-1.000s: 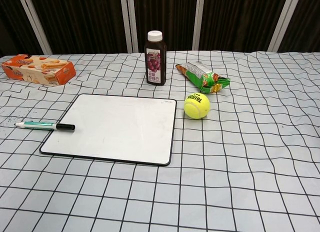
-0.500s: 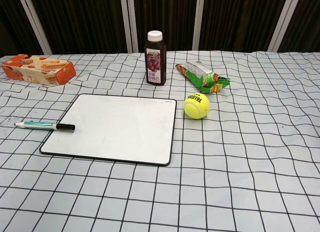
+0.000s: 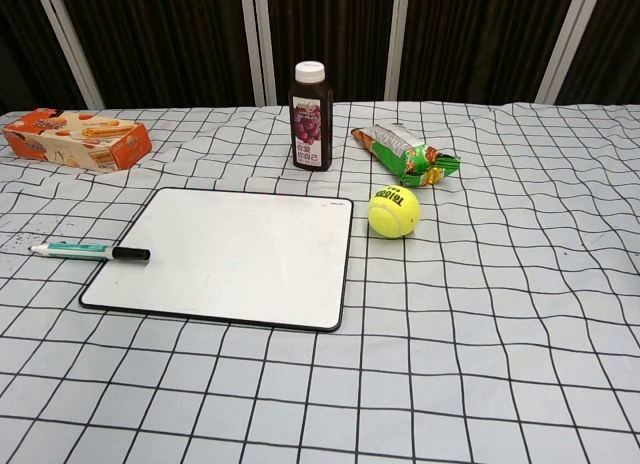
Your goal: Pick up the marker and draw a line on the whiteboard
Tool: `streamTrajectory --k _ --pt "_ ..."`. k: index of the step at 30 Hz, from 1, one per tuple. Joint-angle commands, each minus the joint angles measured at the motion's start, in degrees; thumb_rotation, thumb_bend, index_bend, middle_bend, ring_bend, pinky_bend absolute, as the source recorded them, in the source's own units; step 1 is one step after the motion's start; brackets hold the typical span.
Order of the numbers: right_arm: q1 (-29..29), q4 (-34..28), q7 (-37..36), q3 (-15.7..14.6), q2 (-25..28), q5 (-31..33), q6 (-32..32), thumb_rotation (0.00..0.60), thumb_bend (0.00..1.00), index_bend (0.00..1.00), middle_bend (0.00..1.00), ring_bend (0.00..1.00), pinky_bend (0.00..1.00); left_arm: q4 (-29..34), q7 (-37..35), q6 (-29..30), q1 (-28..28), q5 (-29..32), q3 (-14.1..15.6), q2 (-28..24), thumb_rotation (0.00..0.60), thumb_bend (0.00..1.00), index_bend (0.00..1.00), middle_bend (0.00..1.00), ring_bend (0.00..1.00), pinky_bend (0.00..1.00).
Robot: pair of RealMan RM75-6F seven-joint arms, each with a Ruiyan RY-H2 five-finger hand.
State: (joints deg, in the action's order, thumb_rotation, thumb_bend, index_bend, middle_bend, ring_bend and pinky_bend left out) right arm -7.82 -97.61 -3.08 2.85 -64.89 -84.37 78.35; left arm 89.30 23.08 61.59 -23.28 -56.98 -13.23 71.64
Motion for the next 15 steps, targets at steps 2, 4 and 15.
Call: streamTrajectory --k 2,4,15 --pt "-0.08 -0.03 -0.27 0.02 0.04 0.24 -0.29 0.6 0.33 0.0 0.0 0.0 0.0 -5.69 3.97 -3.99 -4.12 3.14 0.51 5.44 0.6 0.28 0.5 0.1 0.0 0.08" --pt "-0.12 -0.03 -0.42 0.05 0.07 0.31 -0.37 0.6 0.33 0.0 0.0 0.0 0.0 -7.15 4.69 -4.82 -4.96 3.64 0.91 7.11 0.6 0.28 0.51 0.1 0.0 0.08" --pt "-0.33 -0.23 -1.44 0.12 0.34 0.68 -0.96 0.6 0.33 0.0 0.0 0.0 0.0 -15.96 6.53 -7.39 -9.59 4.6 1.65 16.09 0.6 0.32 0.49 0.1 0.0 0.08"
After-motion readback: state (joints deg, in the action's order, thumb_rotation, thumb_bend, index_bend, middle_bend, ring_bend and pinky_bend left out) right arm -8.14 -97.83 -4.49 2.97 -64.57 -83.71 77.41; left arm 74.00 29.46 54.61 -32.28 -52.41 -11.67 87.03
